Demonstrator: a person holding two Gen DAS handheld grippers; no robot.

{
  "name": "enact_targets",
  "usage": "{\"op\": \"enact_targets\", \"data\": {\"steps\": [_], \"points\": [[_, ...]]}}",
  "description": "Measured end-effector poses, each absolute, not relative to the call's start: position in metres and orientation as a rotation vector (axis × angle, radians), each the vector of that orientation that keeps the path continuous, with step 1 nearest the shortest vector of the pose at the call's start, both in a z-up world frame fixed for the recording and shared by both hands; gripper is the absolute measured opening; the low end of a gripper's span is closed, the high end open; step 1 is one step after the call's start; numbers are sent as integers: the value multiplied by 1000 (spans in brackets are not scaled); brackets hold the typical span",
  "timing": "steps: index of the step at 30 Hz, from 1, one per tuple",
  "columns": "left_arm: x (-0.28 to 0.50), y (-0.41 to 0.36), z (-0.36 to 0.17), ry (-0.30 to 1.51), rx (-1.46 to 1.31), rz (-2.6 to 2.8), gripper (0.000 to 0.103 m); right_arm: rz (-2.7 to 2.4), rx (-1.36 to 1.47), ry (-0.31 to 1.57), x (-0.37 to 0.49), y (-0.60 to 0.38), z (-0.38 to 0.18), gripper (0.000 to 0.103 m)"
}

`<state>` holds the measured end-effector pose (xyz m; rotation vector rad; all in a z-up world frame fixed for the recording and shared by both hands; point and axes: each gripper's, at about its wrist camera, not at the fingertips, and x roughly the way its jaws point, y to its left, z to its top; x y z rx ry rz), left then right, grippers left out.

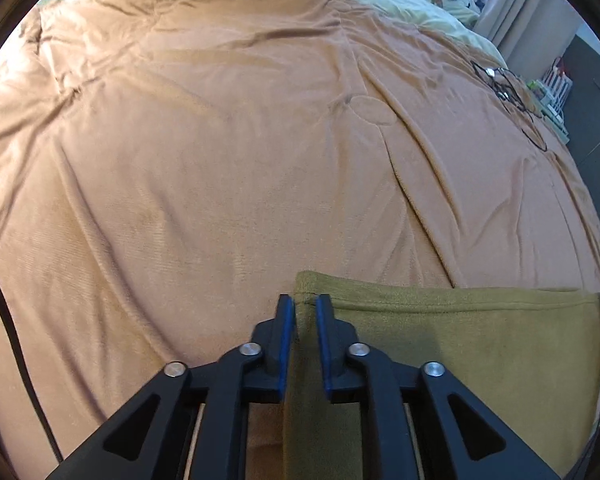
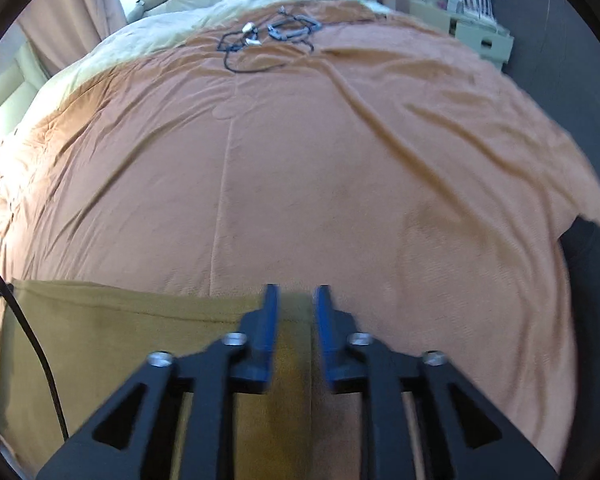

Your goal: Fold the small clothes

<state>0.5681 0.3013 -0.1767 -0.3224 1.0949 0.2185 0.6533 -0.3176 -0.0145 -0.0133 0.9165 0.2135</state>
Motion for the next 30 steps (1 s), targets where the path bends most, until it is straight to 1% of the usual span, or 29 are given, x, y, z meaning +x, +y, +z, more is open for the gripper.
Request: {"op": "enact_targets", "data": {"steps": [1, 2, 7, 8, 9, 11, 17, 19, 21, 22, 24, 27, 30], "points": [[567, 299, -173, 1089, -309, 218, 17, 227, -14, 905, 648, -315, -10, 54], [566, 295, -169, 1084, -293, 214, 17, 235, -12, 898, 644, -312, -6, 56], [563, 277, -144, 1060, -255, 183, 18, 291, -60, 876, 619, -296, 14, 56], [562, 272, -140, 1055, -245, 177, 23, 297, -68, 876, 617, -294, 16, 56], [562, 264, -134, 1047, -232, 164, 33, 313, -82, 879, 613, -287, 18, 56], [562, 250, -127, 1038, -220, 123, 42, 344, -103, 891, 607, -278, 19, 56], [575, 205, -134, 1097, -183, -1, 42, 441, -174, 997, 613, -235, 2, 55], [581, 191, -143, 1126, -181, -29, 41, 451, -189, 1028, 620, -223, -8, 44], [588, 179, -155, 1151, -165, -45, 32, 449, -214, 1055, 631, -212, -18, 39], [589, 174, -159, 1162, -158, -49, 30, 446, -221, 1070, 637, -207, -25, 35], [596, 168, -171, 1191, -147, -52, 20, 445, -214, 1090, 649, -200, -33, 30], [606, 163, -184, 1219, -144, -40, 19, 430, -214, 1081, 662, -188, -40, 29], [616, 162, -188, 1210, -150, -21, 19, 422, -212, 1066, 672, -173, -42, 26]]}}
